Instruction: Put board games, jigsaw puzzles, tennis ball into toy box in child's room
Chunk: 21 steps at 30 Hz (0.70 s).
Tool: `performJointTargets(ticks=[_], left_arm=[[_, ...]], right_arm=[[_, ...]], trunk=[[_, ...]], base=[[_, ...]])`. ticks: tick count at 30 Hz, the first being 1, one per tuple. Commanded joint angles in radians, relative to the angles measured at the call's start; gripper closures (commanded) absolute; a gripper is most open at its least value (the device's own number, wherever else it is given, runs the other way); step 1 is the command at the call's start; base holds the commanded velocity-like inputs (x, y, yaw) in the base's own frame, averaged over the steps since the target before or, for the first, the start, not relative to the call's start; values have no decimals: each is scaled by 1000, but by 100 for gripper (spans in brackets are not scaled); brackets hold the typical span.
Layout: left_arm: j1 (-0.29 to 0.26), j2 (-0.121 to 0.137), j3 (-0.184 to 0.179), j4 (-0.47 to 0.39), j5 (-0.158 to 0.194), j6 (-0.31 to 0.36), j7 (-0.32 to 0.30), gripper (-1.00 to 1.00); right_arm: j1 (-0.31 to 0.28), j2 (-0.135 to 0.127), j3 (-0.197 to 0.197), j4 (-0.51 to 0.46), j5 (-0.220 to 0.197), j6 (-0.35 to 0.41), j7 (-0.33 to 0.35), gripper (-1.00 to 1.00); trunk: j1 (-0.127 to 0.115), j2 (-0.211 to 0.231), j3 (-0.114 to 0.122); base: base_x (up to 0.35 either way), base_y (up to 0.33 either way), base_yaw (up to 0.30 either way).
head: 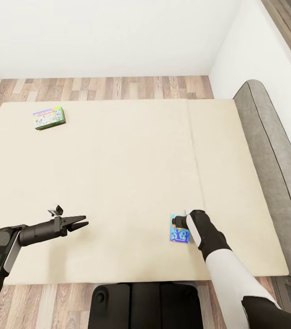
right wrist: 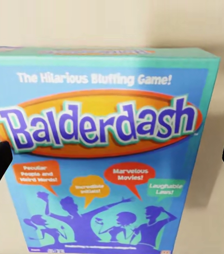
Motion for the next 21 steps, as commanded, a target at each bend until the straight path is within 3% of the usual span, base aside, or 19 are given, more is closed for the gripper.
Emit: performJointTargets(ticks=[1,21], left_arm=[[0,0,0,0,1,11,-3,-100],[0,-1,-1,0,1,10,-2,-100]], right_arm=[[0,1,-3,-1,-2,3,-4,-100],[2,0,-1,0,-6,1,0,-100]], trunk=[[1,-2,-1],[1,-2,-1]], base=[[0,0,0],[0,0,0]])
